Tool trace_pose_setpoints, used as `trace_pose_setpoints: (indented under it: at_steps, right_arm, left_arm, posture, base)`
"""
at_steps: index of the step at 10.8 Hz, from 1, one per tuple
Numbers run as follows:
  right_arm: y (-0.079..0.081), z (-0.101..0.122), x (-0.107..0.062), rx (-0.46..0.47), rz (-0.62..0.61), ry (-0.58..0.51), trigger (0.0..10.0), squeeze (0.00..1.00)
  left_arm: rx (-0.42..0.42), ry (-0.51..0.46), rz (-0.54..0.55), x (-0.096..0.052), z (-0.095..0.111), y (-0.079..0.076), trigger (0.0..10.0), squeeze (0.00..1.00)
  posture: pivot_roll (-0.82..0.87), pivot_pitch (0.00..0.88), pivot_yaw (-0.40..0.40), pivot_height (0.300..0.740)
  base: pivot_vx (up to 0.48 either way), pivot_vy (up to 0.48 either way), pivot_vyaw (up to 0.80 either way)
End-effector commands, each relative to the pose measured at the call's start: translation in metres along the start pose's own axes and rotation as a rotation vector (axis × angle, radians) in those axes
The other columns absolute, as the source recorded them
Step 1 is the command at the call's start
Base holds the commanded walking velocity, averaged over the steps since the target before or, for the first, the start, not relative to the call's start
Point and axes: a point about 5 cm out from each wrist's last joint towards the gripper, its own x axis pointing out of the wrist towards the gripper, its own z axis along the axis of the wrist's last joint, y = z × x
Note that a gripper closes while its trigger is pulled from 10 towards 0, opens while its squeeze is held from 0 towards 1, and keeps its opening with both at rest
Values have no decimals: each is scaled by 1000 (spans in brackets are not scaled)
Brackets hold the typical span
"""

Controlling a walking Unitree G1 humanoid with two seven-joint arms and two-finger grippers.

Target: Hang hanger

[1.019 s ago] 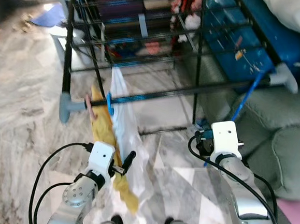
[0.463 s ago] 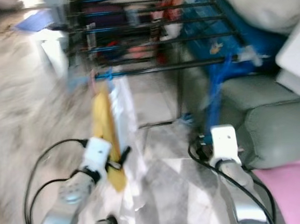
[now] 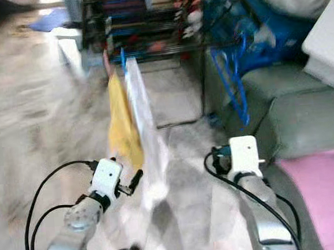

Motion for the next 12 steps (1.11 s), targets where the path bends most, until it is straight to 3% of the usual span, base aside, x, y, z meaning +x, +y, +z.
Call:
trace_pose_setpoints:
  at_steps: [1,2,3,10,12]
  right_arm:
    - [-1,-7,-1,4,8,24,10000,471]
    - [7,-9,1,1,55,23,10000,71]
    - [10,-9,2,-15,71,25,10000,0]
    - [23,-13,8,-28,142,25,10000,0]
    - [23,-15,11,-15,132,29,10000,0]
  left_arm:
    - [1,7,-22,1,-2,-6,10000,0]
    - [-4,14,8,1,-6,-1,10000,0]
    - [-7,25,19,2,-9,1,10000,0]
    - [17,29,115,4,-13,17,10000,0]
    - [21,39,161,6,-16,25,10000,0]
  posture:
    - [-50,152,-10,740]
    - [-50,148,-8,740]
    - [-49,142,-7,740]
    - [-40,132,-2,740]
    - [-41,126,-1,740]
  base:
    - [-326,0,0]
    - [0,0,0]
    - [0,0,0]
    - [0,0,800]
    - [0,0,272]
